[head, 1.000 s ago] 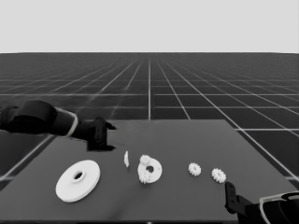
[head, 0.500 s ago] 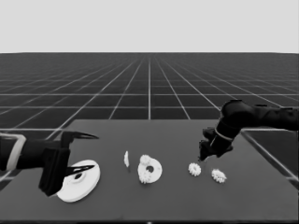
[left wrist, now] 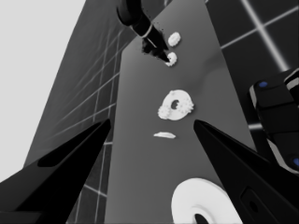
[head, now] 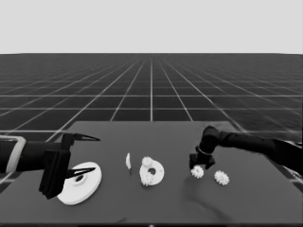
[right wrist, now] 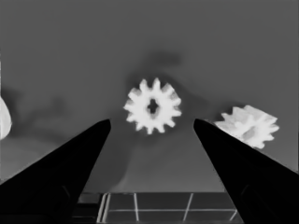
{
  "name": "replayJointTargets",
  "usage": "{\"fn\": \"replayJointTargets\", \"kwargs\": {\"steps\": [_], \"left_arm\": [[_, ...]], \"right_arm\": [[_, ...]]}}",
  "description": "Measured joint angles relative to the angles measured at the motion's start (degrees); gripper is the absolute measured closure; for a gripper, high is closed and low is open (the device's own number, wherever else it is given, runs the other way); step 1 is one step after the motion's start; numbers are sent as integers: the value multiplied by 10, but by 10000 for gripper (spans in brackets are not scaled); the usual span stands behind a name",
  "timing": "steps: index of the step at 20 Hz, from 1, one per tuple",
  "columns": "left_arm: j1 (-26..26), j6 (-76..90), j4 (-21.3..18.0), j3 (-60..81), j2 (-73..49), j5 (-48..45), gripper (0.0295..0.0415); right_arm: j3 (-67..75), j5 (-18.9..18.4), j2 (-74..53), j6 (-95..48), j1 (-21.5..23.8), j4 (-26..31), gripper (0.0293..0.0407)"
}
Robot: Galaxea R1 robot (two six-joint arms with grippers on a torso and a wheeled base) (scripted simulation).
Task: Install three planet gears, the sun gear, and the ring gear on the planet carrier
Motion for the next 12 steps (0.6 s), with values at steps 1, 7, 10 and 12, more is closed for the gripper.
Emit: {"fn": "replayJointTargets", "kwargs": {"steps": [1,7,10,12], "left_arm": [[0,0,0,0,0,0,326],[0,0,0,0,0,0,326],[0,0,0,0,0,0,326],[0,0,0,0,0,0,326]], "right_arm": [[-21,12,9,-8,-21,-14,315],[-55,31,23,-21,-44,-31,315],[-56,32,24,-21,-45,-32,388],[-56,32,24,-21,-45,-32,387]]}}
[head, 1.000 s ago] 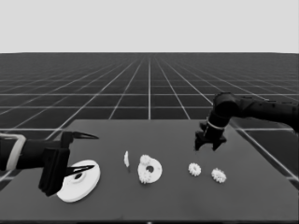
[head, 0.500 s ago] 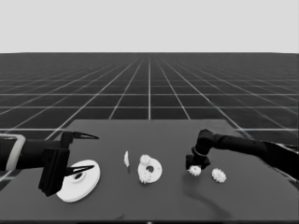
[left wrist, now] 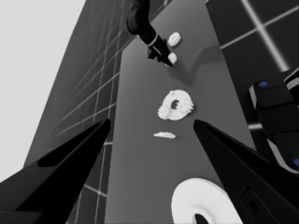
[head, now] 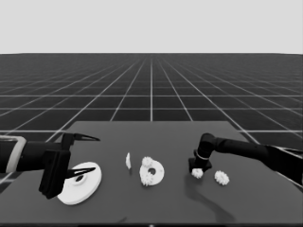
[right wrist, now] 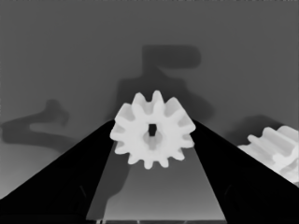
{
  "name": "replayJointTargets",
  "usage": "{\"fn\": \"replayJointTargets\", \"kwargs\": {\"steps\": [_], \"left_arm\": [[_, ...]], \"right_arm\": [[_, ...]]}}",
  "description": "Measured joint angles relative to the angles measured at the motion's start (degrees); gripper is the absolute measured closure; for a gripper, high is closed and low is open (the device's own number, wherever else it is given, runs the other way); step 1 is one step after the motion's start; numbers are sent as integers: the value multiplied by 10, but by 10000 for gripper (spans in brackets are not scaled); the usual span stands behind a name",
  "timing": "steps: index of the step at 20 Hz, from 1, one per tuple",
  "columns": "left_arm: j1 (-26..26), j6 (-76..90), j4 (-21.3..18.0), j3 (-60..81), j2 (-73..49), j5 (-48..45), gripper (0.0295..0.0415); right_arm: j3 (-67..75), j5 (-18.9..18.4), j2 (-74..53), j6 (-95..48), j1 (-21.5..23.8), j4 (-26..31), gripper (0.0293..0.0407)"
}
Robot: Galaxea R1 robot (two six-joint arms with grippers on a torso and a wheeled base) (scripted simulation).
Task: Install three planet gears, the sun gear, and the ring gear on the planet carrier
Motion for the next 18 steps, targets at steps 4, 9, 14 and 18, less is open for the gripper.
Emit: {"fn": "replayJointTargets", "kwargs": {"steps": [4,9,14,18], "left_arm": [[0,0,0,0,0,0,326],[0,0,0,0,0,0,326],[0,0,0,0,0,0,326],[0,0,0,0,0,0,326]], "right_arm": [[0,0,0,0,0,0,388],[113,-113,-47,45,208,177,388],[99,-125,-42,39,238,204,388],[38,-120,176,199,239,207,388]]}}
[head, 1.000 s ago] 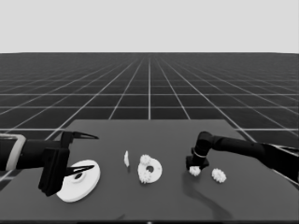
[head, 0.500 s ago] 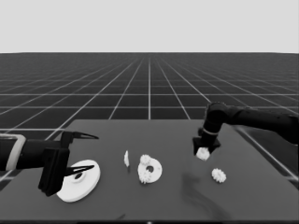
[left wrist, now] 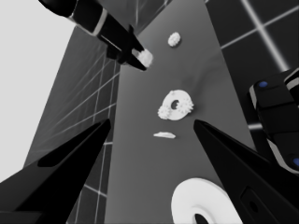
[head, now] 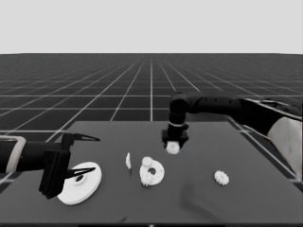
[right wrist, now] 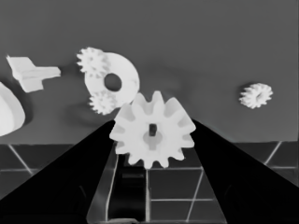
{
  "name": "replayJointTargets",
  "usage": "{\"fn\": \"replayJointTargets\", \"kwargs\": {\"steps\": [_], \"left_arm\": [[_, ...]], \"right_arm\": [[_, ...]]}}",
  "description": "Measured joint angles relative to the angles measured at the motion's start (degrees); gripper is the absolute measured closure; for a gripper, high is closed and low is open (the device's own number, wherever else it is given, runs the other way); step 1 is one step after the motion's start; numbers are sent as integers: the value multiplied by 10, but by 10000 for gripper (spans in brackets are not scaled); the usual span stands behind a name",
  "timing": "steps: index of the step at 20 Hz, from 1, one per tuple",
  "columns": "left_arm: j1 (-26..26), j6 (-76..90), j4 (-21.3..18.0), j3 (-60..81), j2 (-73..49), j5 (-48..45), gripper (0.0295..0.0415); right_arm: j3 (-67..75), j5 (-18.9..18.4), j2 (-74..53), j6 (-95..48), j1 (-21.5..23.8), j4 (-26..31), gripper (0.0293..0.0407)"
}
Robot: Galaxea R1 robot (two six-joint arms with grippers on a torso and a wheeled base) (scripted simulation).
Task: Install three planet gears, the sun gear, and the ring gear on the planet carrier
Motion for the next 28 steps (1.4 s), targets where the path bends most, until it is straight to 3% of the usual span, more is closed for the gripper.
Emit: {"fn": "replayJointTargets", "kwargs": {"steps": [7,8,9,10,12,17,19,20,27,28], "left_arm": [[0,0,0,0,0,0,326],[0,0,0,0,0,0,326],[0,0,0,0,0,0,326],[0,0,0,0,0,0,326],[0,0,0,0,0,0,326],[0,0,0,0,0,0,326],[0,0,0,0,0,0,326],[0,0,0,0,0,0,326],[0,0,0,0,0,0,326],[0,0,0,0,0,0,326]], "right_arm": [[-65,0,71,2,0,0,388],[-62,17,71,5,-73,-87,388],[-79,28,75,-6,-137,-139,388],[-101,37,81,-20,-171,-168,388],[-129,49,89,-36,-200,-192,388],[-144,56,93,-45,-211,-203,388],[-145,57,94,-45,-212,-204,328],[-145,57,94,-46,-212,-204,319],[-146,57,94,-46,-212,-204,315],[-71,19,71,-2,-152,-133,315]]}}
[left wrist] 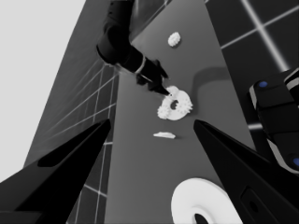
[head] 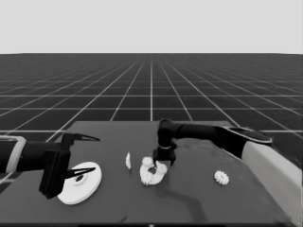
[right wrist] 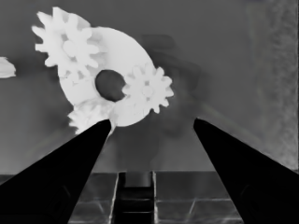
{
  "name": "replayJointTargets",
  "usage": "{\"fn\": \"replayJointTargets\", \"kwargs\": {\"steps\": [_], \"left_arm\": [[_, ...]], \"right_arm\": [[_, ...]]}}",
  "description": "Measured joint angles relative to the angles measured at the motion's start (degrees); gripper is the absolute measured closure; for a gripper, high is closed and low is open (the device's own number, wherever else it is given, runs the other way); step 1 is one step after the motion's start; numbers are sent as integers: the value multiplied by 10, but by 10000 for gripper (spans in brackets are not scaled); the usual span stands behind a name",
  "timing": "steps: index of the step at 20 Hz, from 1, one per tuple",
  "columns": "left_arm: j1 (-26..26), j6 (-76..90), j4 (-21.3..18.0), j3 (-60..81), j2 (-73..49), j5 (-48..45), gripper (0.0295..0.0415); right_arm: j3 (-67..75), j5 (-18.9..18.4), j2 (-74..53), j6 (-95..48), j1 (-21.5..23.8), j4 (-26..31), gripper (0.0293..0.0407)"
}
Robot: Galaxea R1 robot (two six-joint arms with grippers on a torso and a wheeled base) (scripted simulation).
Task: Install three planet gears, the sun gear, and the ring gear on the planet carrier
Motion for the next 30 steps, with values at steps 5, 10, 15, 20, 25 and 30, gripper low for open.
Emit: {"fn": "replayJointTargets", "kwargs": {"steps": [5,10,15,20,25,30], "left_arm": [[0,0,0,0,0,0,326],[0,0,0,0,0,0,326],[0,0,0,0,0,0,326],[0,0,0,0,0,0,326],[0,0,0,0,0,0,326],[0,0,0,0,0,0,326]], "right_arm": [[10,-18,0,8,143,123,315],[193,-19,-138,-12,157,137,314],[188,-37,-453,-265,169,141,315],[179,33,-465,-291,77,56,315],[94,132,-419,-309,-82,-46,315],[83,139,-414,-311,-90,-51,350]]}}
